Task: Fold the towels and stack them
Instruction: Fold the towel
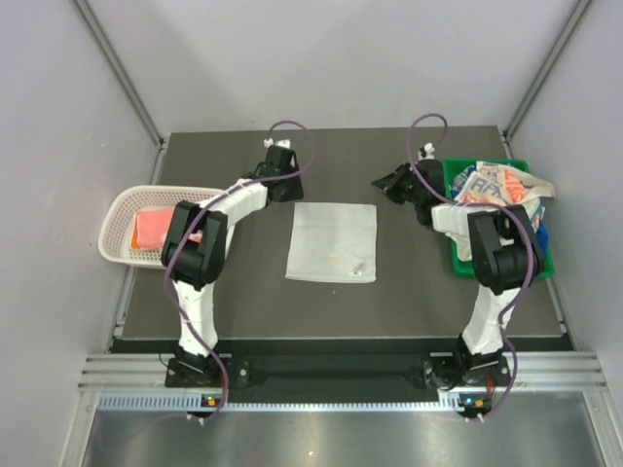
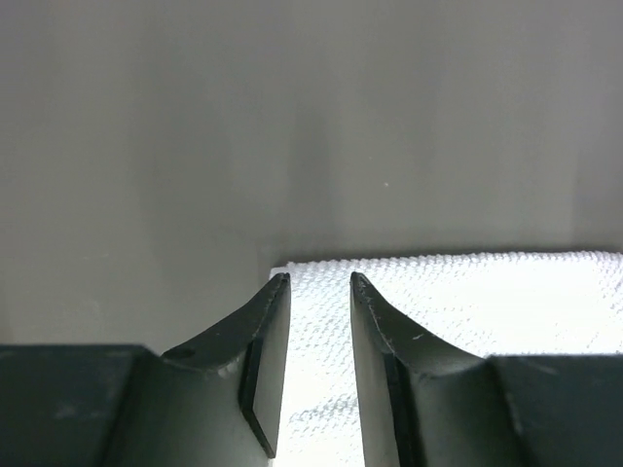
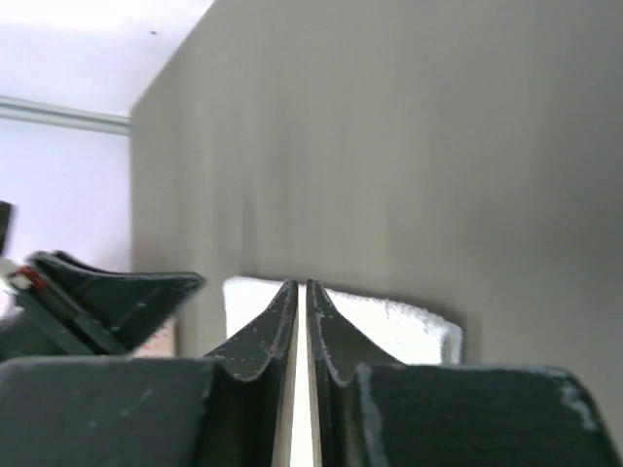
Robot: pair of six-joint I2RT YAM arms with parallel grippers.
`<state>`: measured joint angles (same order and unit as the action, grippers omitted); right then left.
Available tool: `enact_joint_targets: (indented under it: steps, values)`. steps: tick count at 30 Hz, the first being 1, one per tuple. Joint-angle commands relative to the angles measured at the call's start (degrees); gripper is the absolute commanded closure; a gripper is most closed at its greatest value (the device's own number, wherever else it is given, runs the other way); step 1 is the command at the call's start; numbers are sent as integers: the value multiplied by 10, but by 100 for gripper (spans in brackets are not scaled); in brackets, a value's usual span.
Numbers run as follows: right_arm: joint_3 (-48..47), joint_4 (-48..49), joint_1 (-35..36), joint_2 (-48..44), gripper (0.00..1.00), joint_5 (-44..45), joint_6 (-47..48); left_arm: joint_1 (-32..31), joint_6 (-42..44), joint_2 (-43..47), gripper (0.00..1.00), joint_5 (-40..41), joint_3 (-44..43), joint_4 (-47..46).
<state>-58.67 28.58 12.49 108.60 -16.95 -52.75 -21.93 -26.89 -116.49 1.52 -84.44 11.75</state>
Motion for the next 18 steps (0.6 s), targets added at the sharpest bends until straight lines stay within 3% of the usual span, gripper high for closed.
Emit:
enact_joint_targets:
  steps: [1,5,11,18]
  values:
    - [-31,-109,-3,-47,92,26,94,3,18,44,63,42,-25,20]
    - [-26,-168,9,-76,80,60,162,2,35,37,62,80,-41,56]
    - [-56,-262,42,-89,68,126,265,3,49,20,59,58,-34,58]
    - [-102,-299,56,-33,59,126,320,2,53,-22,45,8,-37,43]
